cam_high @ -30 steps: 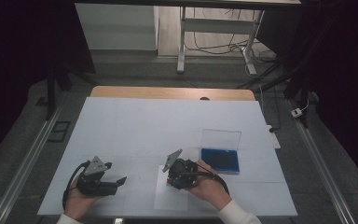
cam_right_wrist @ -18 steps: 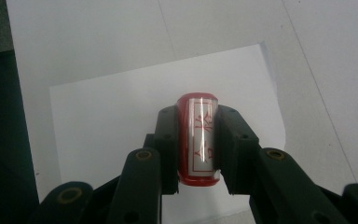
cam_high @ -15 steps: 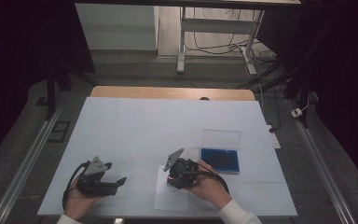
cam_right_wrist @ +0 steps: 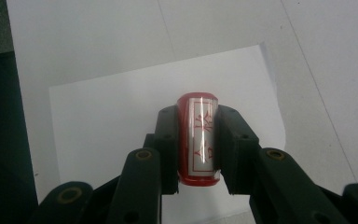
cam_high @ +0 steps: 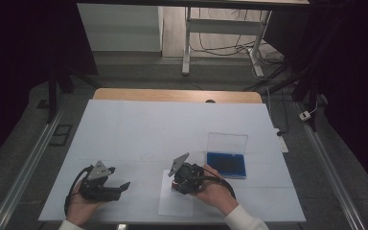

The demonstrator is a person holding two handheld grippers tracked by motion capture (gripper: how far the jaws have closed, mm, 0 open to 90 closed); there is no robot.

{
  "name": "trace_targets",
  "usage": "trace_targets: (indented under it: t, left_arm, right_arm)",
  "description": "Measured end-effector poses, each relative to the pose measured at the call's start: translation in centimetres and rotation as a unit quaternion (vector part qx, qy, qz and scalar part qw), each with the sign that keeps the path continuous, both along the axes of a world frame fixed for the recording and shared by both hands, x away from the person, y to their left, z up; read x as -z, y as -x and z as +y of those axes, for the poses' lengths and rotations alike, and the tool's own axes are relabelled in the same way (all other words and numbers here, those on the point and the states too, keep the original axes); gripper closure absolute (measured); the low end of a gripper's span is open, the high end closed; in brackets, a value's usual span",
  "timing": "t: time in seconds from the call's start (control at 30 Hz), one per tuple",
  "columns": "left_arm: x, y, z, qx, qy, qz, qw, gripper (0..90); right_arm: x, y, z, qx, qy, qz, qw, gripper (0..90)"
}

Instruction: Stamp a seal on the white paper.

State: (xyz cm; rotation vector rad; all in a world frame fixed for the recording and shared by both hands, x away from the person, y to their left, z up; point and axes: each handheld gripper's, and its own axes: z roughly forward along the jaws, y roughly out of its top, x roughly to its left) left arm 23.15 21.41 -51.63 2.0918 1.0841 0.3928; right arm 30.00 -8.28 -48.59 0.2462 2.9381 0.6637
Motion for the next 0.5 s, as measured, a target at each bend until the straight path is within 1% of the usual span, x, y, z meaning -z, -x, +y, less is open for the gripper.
trace_targets:
  t: [0.1, 0.2, 0.27, 0.33, 0.37, 0.4, 0.5]
  left_arm:
    - [0.0, 0.0, 0.0, -0.002, 0.001, -0.001, 1.0000, 21.2]
    - [-0.1, 0.0, 0.1, -0.001, 0.002, -0.001, 1.0000, 21.2]
    - [-0.1, -0.1, 0.2, -0.001, 0.001, -0.001, 1.0000, 21.2]
    - [-0.1, 0.0, 0.2, -0.001, 0.002, -0.002, 1.0000, 21.2]
    - [-0.1, 0.0, 0.2, -0.002, 0.002, -0.002, 1.0000, 21.2]
    - [-0.1, 0.0, 0.2, -0.002, 0.002, -0.003, 1.0000, 21.2]
    - [-0.1, 0.0, 0.2, -0.001, 0.001, -0.002, 1.0000, 21.2]
  right_arm:
    - [0.0, 0.2, 0.0, 0.007, -0.004, 0.001, 1.0000, 70.6]
    - [-0.1, 0.2, 0.0, 0.005, -0.007, -0.002, 1.0000, 70.3]
    - [-0.4, 0.0, -0.3, 0.004, -0.016, 0.003, 0.9999, 70.1]
    - [-0.5, 0.1, -0.5, 0.002, -0.017, 0.006, 0.9998, 70.1]
    - [-0.4, 0.1, -0.6, 0.001, -0.023, 0.003, 0.9997, 70.0]
    - [-0.5, 0.1, -0.6, 0.003, -0.022, 0.002, 0.9997, 70.0]
    - [-1.3, 0.3, -0.9, 0.013, -0.035, -0.004, 0.9993, 70.0]
